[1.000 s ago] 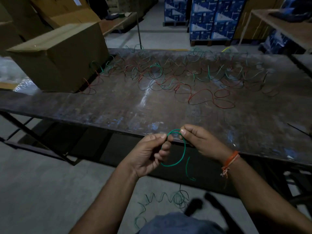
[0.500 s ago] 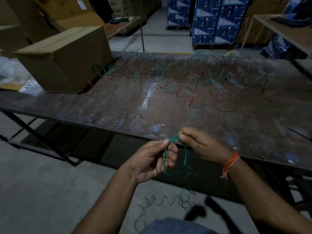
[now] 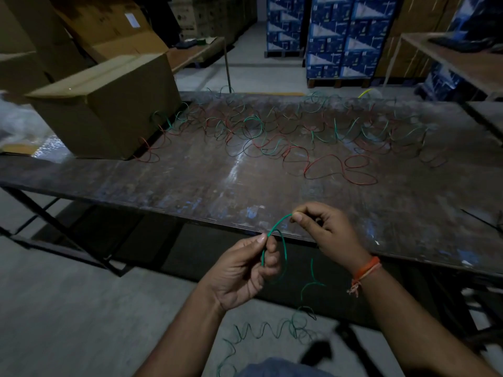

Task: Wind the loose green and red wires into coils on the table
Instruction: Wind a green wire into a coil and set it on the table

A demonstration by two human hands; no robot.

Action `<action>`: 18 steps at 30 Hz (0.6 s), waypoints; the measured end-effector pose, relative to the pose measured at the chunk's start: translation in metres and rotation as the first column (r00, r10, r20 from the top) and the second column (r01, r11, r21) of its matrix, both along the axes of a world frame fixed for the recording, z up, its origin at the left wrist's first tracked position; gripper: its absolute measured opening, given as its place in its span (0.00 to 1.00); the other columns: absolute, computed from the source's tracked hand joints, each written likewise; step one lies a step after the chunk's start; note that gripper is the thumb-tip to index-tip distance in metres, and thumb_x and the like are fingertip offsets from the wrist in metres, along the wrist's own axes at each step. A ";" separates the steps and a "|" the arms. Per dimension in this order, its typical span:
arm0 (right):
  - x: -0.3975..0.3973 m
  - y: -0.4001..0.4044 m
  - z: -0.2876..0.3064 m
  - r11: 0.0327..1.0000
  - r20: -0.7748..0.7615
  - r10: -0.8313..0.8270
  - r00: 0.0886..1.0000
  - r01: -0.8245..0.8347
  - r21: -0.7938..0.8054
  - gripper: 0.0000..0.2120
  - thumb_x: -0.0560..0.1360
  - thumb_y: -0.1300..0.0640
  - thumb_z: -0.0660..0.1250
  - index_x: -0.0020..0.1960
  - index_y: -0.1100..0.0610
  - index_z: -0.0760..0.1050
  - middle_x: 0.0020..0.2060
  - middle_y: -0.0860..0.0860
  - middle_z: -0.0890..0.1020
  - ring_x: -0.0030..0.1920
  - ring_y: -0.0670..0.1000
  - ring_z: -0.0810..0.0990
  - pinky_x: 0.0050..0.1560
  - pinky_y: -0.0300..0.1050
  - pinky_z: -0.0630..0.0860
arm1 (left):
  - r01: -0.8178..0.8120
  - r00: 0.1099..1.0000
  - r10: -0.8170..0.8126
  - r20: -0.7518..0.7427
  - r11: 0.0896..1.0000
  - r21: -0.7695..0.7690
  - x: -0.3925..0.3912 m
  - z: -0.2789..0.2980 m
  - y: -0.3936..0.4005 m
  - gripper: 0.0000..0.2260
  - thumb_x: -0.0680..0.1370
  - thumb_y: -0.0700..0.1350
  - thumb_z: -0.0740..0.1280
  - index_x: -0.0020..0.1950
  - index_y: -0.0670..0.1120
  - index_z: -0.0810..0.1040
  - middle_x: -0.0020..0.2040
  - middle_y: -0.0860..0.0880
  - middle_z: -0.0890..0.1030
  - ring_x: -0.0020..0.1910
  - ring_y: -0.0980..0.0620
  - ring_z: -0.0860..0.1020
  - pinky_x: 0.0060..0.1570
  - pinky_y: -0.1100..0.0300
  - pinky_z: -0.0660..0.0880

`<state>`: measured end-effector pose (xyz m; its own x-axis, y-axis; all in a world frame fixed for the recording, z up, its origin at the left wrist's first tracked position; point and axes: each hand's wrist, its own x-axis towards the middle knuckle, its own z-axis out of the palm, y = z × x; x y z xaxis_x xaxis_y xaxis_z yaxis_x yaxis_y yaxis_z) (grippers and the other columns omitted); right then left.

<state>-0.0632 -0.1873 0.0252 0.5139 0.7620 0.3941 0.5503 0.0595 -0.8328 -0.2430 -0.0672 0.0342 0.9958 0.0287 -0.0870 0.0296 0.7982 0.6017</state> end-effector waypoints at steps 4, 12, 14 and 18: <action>0.004 -0.002 -0.005 0.979 -0.078 0.133 0.988 -0.143 -0.146 0.09 0.82 0.53 0.65 0.47 0.52 0.82 0.35 0.46 0.78 0.38 0.43 0.75 0.41 0.41 0.72 | -0.024 0.999 0.023 -0.027 0.998 -0.053 -0.003 -0.004 0.005 0.07 0.78 0.42 0.71 0.45 0.39 0.78 0.41 0.41 0.77 0.39 0.49 0.78 0.42 0.60 0.79; -0.009 -0.010 -0.033 0.952 -0.133 0.173 0.976 -0.201 -0.232 0.10 0.83 0.54 0.64 0.48 0.45 0.82 0.35 0.46 0.80 0.39 0.42 0.78 0.42 0.40 0.73 | -0.084 0.986 0.063 -0.154 0.988 -0.133 -0.005 -0.007 0.012 0.16 0.63 0.37 0.81 0.46 0.32 0.82 0.44 0.34 0.83 0.41 0.39 0.84 0.42 0.56 0.83; -0.008 -0.009 -0.033 0.963 -0.114 0.134 0.984 -0.156 -0.218 0.09 0.83 0.54 0.64 0.50 0.48 0.82 0.35 0.46 0.80 0.39 0.41 0.78 0.43 0.40 0.73 | -0.086 0.983 0.064 -0.174 0.989 -0.122 -0.004 -0.007 0.010 0.14 0.65 0.38 0.80 0.44 0.34 0.81 0.43 0.36 0.83 0.40 0.41 0.84 0.40 0.57 0.83; -0.007 -0.009 -0.033 0.973 -0.110 0.072 0.991 -0.094 -0.211 0.09 0.82 0.54 0.64 0.49 0.53 0.82 0.33 0.43 0.78 0.37 0.40 0.76 0.41 0.39 0.72 | 0.010 0.998 -0.024 -0.058 0.973 -0.231 -0.004 -0.011 0.012 0.07 0.78 0.41 0.66 0.41 0.45 0.73 0.31 0.51 0.70 0.30 0.57 0.68 0.26 0.68 0.64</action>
<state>-0.0702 -0.1959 -0.0076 0.4743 0.8647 0.1651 0.4632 -0.0856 -0.8821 -0.2471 -0.0556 0.0231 0.9888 -0.0162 -0.1486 0.0748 0.9143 0.3980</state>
